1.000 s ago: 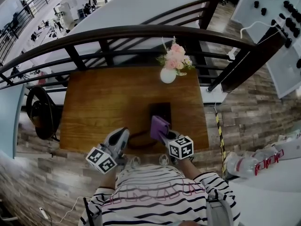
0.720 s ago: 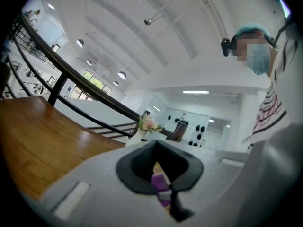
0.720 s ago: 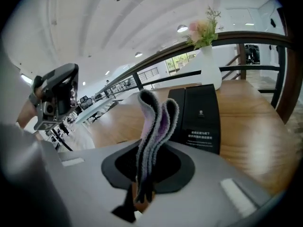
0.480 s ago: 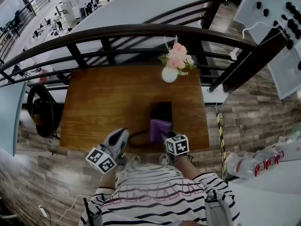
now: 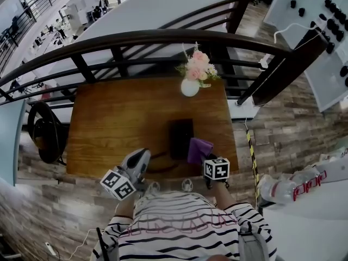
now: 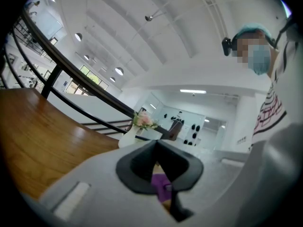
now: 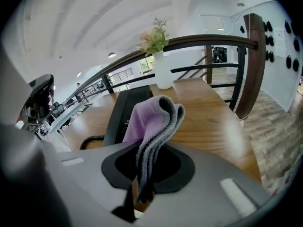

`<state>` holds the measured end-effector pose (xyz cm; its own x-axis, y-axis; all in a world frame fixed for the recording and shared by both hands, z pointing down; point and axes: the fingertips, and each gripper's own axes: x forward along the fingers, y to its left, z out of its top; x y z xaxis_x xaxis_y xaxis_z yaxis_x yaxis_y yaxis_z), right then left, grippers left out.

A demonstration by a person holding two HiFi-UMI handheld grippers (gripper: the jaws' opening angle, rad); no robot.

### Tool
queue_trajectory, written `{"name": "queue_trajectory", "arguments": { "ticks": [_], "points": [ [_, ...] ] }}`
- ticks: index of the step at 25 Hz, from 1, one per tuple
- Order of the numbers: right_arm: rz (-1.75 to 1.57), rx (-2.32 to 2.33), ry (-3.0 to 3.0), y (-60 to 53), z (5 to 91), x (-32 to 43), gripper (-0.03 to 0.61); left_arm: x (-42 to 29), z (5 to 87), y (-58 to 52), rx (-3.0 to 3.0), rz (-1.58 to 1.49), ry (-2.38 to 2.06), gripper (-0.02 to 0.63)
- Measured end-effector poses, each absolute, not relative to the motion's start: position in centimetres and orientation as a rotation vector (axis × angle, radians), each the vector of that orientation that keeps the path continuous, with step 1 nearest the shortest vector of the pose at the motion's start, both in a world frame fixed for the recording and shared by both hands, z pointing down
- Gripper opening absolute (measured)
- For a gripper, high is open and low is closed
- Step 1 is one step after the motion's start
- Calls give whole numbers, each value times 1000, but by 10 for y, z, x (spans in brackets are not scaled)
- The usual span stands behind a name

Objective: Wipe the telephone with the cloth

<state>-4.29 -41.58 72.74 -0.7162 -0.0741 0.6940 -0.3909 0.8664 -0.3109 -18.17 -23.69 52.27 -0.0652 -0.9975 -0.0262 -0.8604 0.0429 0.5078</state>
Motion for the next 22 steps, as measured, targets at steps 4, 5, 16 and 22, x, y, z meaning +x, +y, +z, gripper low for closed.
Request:
{"name": "queue_trajectory", "arguments": {
  "ticks": [4,5,16,22],
  "points": [
    [599,376,-2325,-423,725,-32,43,-178,523,-245,1899,-569,-1967,-2],
    [604,374,-2330,-423,723,-32,43,-177,523,-247,1901,-568,-1963,-2],
    [624,311,-2555,-414,649,-58,43,-182,516,-255,1943,-560,-1947,-2],
    [585,256,-2696,-405,594,-77,43,-185,500,-259,2001,-542,-1947,-2]
  ]
}}
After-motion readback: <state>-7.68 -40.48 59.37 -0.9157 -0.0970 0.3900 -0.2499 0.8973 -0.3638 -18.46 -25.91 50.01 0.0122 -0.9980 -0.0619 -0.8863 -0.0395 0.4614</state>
